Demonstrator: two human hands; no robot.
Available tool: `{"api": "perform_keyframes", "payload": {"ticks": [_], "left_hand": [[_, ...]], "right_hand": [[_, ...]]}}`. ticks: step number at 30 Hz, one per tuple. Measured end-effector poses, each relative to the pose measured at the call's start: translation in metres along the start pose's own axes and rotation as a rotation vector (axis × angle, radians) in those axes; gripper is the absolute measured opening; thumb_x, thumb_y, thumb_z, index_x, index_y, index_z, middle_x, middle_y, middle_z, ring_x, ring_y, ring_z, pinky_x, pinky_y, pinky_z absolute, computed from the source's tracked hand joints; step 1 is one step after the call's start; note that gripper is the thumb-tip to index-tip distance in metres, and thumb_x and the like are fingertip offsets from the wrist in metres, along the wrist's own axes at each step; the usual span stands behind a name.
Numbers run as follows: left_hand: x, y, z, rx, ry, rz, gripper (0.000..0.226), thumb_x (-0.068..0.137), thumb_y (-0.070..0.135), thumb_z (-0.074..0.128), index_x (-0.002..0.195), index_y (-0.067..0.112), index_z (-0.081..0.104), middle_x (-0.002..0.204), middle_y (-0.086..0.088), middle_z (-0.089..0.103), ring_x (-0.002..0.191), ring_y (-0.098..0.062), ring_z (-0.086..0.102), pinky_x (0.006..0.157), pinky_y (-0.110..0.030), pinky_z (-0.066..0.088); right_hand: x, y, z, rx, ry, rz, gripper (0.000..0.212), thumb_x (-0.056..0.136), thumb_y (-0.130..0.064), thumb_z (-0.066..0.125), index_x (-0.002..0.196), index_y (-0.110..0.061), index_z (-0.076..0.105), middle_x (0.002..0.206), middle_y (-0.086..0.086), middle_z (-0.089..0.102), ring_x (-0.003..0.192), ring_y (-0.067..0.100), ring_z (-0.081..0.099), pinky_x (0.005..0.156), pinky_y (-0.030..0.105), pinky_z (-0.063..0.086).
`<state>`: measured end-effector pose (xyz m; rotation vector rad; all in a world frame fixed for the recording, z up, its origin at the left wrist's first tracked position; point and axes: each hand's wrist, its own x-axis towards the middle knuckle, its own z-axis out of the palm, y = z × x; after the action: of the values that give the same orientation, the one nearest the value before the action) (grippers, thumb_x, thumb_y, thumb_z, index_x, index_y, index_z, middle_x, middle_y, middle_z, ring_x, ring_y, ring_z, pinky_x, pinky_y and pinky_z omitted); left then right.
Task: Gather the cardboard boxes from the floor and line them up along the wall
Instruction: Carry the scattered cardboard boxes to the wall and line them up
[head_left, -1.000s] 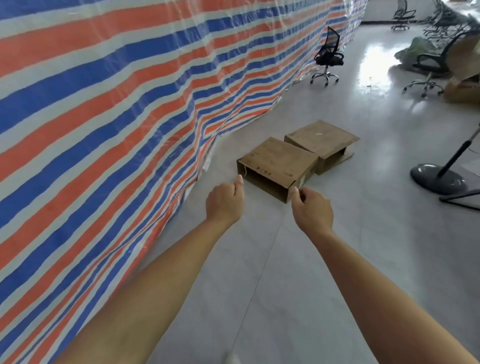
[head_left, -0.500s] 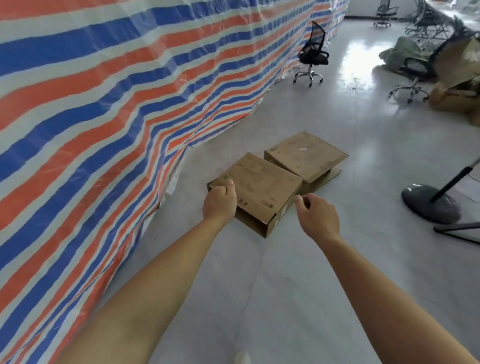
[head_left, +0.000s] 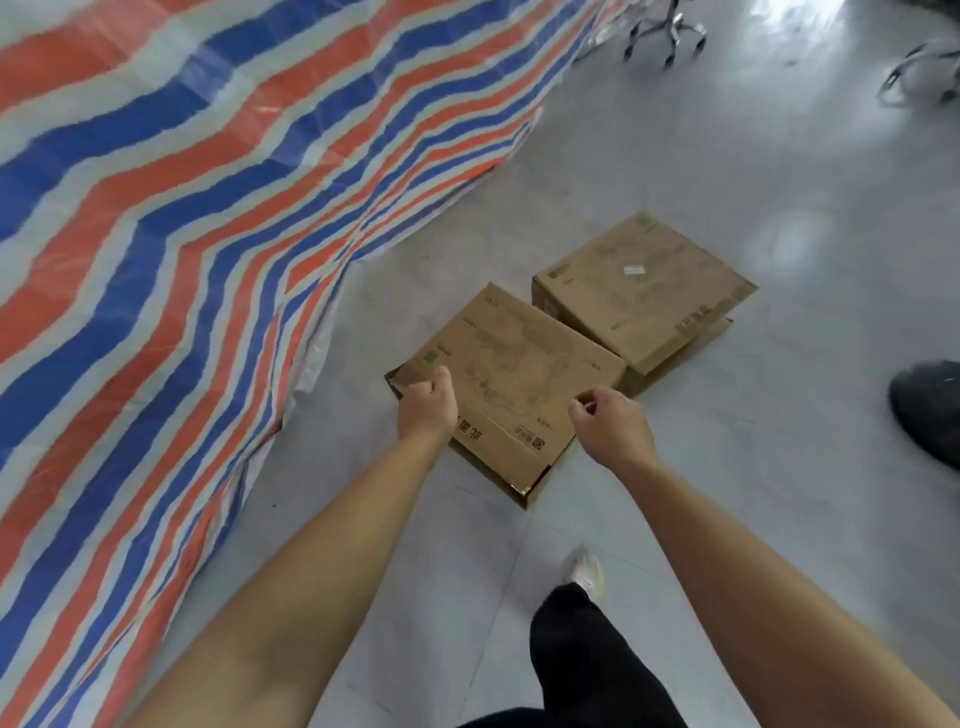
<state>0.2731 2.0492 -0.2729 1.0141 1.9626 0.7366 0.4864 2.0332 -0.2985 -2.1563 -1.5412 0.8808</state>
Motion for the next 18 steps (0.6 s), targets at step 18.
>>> {"api": "perform_keyframes", "payload": {"ticks": [18], "left_hand": [[0.337,-0.225,0.257,0.026,-0.066,-0.604,0.045,0.096,0.047,0.050,0.120,0.009,0.041,0.122,-0.018,0.054,0.108,-0.037,0.056,0.090,-0.046,0.049]], "right_hand": [[0.280,0.165,0.307,-0.085,-0.374,0.364,0.055,0.097,-0.032,0.053,0.146,-0.012,0.038,0.146,0.014,0.038,0.120,0.031,0.053,0.096,0.041,0.044]]}}
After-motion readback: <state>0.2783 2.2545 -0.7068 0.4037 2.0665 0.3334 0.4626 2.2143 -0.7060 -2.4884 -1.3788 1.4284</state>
